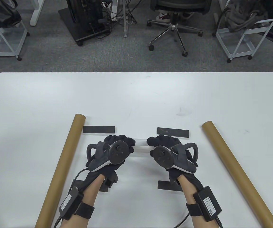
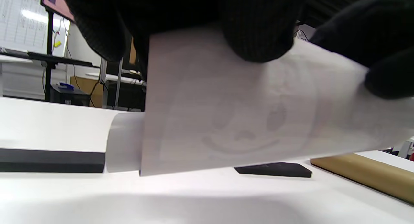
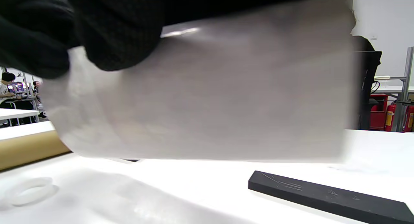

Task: Roll up posters and store in mailing tubes

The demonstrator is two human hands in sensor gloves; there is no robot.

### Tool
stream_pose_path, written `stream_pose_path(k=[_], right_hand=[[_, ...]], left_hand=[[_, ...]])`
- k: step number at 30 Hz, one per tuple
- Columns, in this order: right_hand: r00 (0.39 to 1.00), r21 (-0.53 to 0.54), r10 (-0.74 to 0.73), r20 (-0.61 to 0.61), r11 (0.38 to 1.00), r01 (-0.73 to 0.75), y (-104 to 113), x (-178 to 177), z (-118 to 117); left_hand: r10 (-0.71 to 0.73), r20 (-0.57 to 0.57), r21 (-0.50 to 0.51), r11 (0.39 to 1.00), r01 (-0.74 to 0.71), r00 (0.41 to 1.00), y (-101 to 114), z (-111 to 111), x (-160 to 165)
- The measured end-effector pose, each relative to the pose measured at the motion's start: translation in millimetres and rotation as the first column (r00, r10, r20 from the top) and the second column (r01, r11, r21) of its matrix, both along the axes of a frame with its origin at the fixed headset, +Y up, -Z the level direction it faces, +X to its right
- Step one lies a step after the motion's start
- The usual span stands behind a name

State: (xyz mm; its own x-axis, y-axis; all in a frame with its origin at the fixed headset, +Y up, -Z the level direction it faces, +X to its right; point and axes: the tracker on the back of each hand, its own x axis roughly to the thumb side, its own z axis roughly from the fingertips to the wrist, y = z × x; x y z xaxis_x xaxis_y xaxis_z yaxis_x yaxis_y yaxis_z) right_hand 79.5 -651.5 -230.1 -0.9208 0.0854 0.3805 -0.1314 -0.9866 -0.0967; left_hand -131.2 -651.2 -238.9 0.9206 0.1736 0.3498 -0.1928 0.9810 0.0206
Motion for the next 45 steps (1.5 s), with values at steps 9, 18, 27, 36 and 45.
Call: stream_pose_path(k=[9, 18, 27, 36, 45], right_hand=[[0.999, 0.036, 0.039, -0.025, 0.999, -0.038, -13.0, -2.8, 7.2], [0.999, 0.089, 0.041, -0.031, 0.995, -0.038, -22.8, -2.6, 17.0], [0.998, 0.11, 0.053, -0.017, 0.993, -0.051, -21.6, -7.5, 18.5], [0.997, 0.131, 0.075, 0.002, 0.989, -0.075, -19.8, -7.5, 22.8], [0.999, 0.117, 0.032, -0.024, 0.993, -0.029, -21.8, -6.6, 24.5]], left_hand=[[-0.064, 0.013, 0.109, 0.992, 0.062, 0.998, 2.3, 11.0, -2.2], [-0.021, 0.011, 0.107, 0.994, 0.019, 1.0, -1.7, 15.6, -9.2], [0.018, 0.021, 0.1, 0.995, -0.02, 1.0, -2.8, 23.6, -13.3], [-0.058, 0.065, 0.095, 0.994, 0.051, 0.996, -3.3, 31.0, -2.3], [-0.283, 0.024, 0.224, 0.936, 0.27, 0.959, -6.8, 38.8, 20.7]])
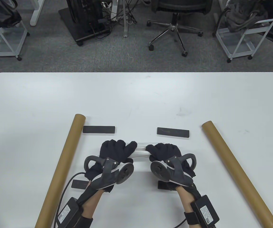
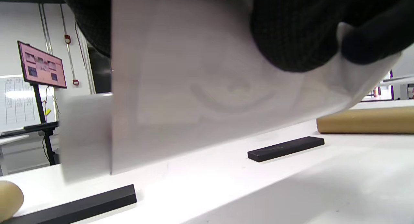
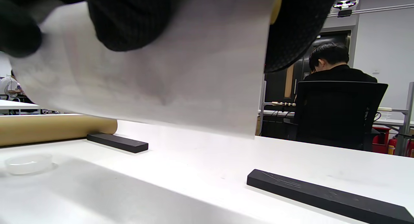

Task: Roll up posters and store in mailing tubes

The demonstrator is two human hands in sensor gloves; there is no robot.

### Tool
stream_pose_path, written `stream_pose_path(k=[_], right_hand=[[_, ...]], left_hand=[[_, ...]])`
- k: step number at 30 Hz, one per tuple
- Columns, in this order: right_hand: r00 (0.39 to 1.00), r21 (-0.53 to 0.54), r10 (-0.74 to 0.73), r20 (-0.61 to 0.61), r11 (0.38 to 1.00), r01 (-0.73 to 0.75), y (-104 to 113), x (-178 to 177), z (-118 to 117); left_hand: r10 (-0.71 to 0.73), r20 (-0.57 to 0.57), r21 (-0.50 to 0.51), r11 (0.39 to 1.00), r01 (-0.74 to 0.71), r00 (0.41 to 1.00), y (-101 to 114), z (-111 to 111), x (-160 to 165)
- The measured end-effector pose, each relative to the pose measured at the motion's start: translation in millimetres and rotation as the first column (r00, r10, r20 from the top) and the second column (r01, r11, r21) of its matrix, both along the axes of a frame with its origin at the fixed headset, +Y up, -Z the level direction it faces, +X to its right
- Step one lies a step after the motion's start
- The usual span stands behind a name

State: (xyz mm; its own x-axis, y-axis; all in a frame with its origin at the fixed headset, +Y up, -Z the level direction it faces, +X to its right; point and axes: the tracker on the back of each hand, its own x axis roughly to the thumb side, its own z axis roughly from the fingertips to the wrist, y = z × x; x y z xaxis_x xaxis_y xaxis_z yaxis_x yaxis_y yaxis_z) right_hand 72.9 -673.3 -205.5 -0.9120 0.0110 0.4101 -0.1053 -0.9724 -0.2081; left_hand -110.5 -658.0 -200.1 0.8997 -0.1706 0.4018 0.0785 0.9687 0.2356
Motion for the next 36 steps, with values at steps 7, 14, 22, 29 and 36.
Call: stream_pose_path(k=[7, 14, 22, 29, 36], right_hand=[[1.0, -0.002, 0.004, -0.002, 1.0, -0.004, 1.1, 1.8, 1.8], [0.999, 0.014, -0.035, -0.007, 0.999, 0.035, 4.4, 4.9, 3.2], [1.0, 0.024, -0.027, -0.002, 0.999, 0.027, 3.1, 6.0, 4.0], [1.0, 0.058, -0.001, 0.029, 0.998, -0.001, 6.2, 3.1, 5.9], [1.0, 0.044, -0.023, 0.019, 0.999, 0.022, 6.9, 6.2, 5.9]], left_hand=[[-0.012, -0.024, -0.013, 1.0, 0.012, 1.0, -0.8, 0.1, 1.6], [0.141, -0.013, -0.088, 0.986, -0.142, 0.99, 5.5, -3.6, -7.3], [0.073, -0.017, -0.066, 0.995, -0.074, 0.997, 3.0, -2.7, -10.5], [-0.038, -0.014, -0.001, 0.999, 0.038, 0.999, 5.4, 4.4, 2.1], [0.02, 0.014, 0.016, 1.0, -0.02, 1.0, 7.4, 5.0, -0.5]])
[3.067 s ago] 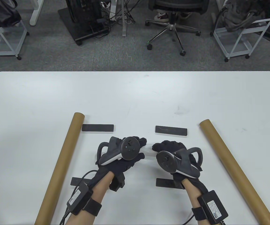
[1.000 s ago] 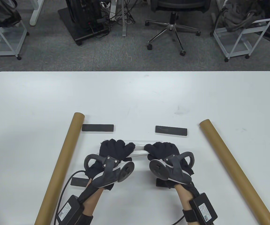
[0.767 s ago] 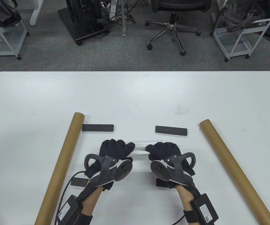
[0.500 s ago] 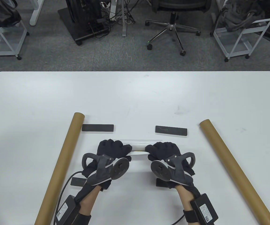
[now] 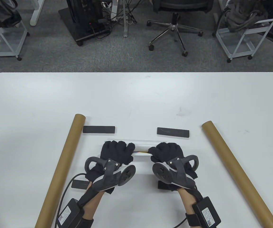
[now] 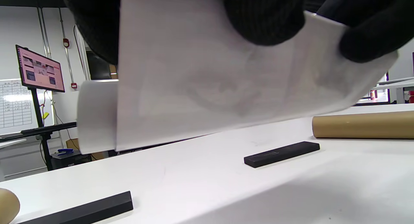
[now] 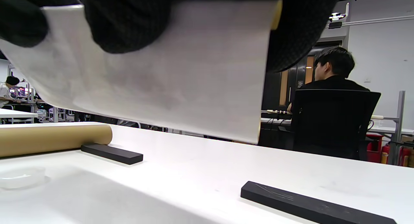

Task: Roll up posters and store in mailing tubes

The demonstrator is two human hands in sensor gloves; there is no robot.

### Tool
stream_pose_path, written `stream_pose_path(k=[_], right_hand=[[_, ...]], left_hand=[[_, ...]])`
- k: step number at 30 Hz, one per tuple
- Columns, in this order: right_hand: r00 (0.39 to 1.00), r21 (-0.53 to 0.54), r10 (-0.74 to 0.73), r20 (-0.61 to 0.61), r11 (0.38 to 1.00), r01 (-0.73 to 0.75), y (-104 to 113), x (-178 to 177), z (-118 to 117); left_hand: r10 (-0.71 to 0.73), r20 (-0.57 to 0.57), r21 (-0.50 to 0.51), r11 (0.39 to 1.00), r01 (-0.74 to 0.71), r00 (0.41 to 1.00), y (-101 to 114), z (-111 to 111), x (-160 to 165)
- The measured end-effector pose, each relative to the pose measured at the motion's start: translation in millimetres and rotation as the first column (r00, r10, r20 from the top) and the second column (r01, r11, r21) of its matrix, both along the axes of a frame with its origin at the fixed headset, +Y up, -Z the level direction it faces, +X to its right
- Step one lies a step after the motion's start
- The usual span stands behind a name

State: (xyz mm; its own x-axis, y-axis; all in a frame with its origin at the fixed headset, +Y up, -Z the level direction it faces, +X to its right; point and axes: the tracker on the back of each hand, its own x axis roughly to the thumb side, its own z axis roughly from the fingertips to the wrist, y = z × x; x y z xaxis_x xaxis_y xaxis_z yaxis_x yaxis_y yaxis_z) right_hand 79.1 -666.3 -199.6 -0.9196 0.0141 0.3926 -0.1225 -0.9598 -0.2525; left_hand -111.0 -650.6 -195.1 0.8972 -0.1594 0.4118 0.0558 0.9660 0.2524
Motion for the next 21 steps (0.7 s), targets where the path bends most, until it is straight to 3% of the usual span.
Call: stream_pose_path(k=[5, 16, 21], right_hand=[[0.999, 0.041, 0.032, 0.012, 0.999, -0.033, -1.3, -0.1, -2.3], [0.999, -0.102, 0.038, -0.012, 0.994, -0.039, -9.5, 0.3, -7.1], [0.997, -0.12, 0.058, -0.057, 0.991, -0.065, -9.7, -5.0, -4.2]], left_hand=[[0.021, -0.005, -0.009, 1.0, -0.022, 1.0, -2.2, -3.5, -2.6], [0.026, -0.007, -0.077, 0.997, -0.026, 1.0, -8.1, -8.1, 1.2], [-0.082, -0.032, -0.016, 0.997, 0.082, 0.996, -11.1, -8.4, 2.1]])
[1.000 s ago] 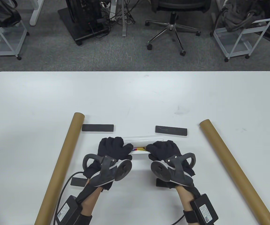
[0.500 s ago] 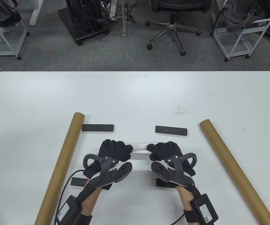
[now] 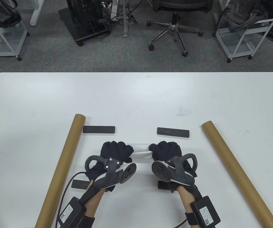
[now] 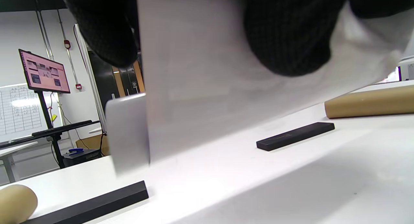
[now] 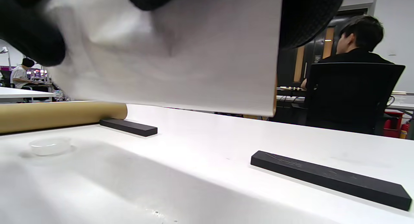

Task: Roll up posters and store in mailing tubes

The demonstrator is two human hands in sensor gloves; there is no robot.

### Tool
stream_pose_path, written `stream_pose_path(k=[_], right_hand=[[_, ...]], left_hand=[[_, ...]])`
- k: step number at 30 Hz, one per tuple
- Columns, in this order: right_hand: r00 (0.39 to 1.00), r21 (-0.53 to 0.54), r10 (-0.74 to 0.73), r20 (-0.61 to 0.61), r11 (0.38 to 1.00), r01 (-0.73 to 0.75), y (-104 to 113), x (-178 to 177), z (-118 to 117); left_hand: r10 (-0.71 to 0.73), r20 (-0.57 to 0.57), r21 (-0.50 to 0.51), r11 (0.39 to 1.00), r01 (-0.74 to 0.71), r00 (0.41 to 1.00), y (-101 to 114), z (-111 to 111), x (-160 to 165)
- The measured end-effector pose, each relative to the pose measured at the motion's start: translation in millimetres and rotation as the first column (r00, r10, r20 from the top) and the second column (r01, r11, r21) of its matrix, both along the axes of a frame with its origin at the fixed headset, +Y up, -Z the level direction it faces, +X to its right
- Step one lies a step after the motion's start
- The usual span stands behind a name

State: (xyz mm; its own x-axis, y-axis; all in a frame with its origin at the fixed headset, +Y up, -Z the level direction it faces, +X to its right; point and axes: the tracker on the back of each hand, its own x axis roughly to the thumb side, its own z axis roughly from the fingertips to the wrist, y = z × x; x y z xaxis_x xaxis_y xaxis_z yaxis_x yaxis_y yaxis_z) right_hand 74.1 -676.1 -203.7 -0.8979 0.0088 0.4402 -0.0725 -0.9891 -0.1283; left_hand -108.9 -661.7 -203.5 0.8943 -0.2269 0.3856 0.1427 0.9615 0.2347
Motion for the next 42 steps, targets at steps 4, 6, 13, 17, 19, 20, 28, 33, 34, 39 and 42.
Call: stream_pose_path(k=[4, 6, 13, 17, 19, 20, 28, 33, 34, 39, 42], right_hand=[[0.999, 0.015, 0.041, 0.007, 0.999, -0.041, -0.7, -2.8, 0.7], [1.0, 0.034, 0.019, 0.017, 0.999, -0.019, -0.6, -2.1, 1.5], [1.0, 0.004, -0.009, 0.025, 1.0, 0.009, -1.2, -3.8, 1.0], [0.998, 0.0, -0.057, 0.035, 0.998, 0.057, 1.0, 0.2, 0.2], [0.997, -0.006, -0.056, 0.044, 0.998, 0.056, 1.4, 2.2, -0.3], [0.997, -0.003, -0.054, 0.047, 0.999, 0.054, 1.6, 2.8, -0.4], [0.997, 0.035, -0.051, 0.049, 0.998, 0.049, 2.3, 0.4, 1.2], [0.998, 0.118, -0.058, 0.033, 0.992, 0.054, 5.0, -0.4, 2.9], [0.998, 0.141, -0.053, 0.032, 0.989, 0.048, 5.2, -0.5, 3.1], [0.997, 0.038, -0.077, -0.001, 0.996, 0.077, 3.5, -0.7, 1.5], [0.997, -0.11, -0.073, 0.004, 0.991, 0.073, 2.6, -1.4, 1.2]], left_hand=[[0.025, 0.001, -0.063, 0.998, -0.024, 1.0, -2.0, -1.6, -4.8], [0.016, 0.008, -0.056, 0.998, -0.016, 1.0, -2.7, -0.7, -6.7], [-0.011, 0.008, 0.001, 1.0, 0.011, 1.0, -1.0, 4.1, 0.2], [0.037, 0.049, 0.064, 0.997, -0.04, 0.998, 0.1, 6.4, 1.7], [0.04, 0.063, 0.117, 0.992, -0.047, 0.997, 1.6, 8.2, 1.7], [0.04, 0.07, 0.134, 0.99, -0.049, 0.997, 2.6, 9.0, 1.8], [0.068, 0.075, 0.114, 0.991, -0.076, 0.995, 2.9, 9.6, 2.2], [0.066, 0.069, 0.063, 0.996, -0.07, 0.995, 1.9, 6.6, 0.3], [0.06, 0.069, 0.062, 0.996, -0.064, 0.996, 2.3, 6.6, 0.6], [0.006, 0.065, 0.042, 0.999, -0.009, 0.998, 4.2, 7.4, 4.5], [-0.023, 0.05, 0.062, 0.998, 0.019, 0.998, 4.1, 5.5, 5.0]])
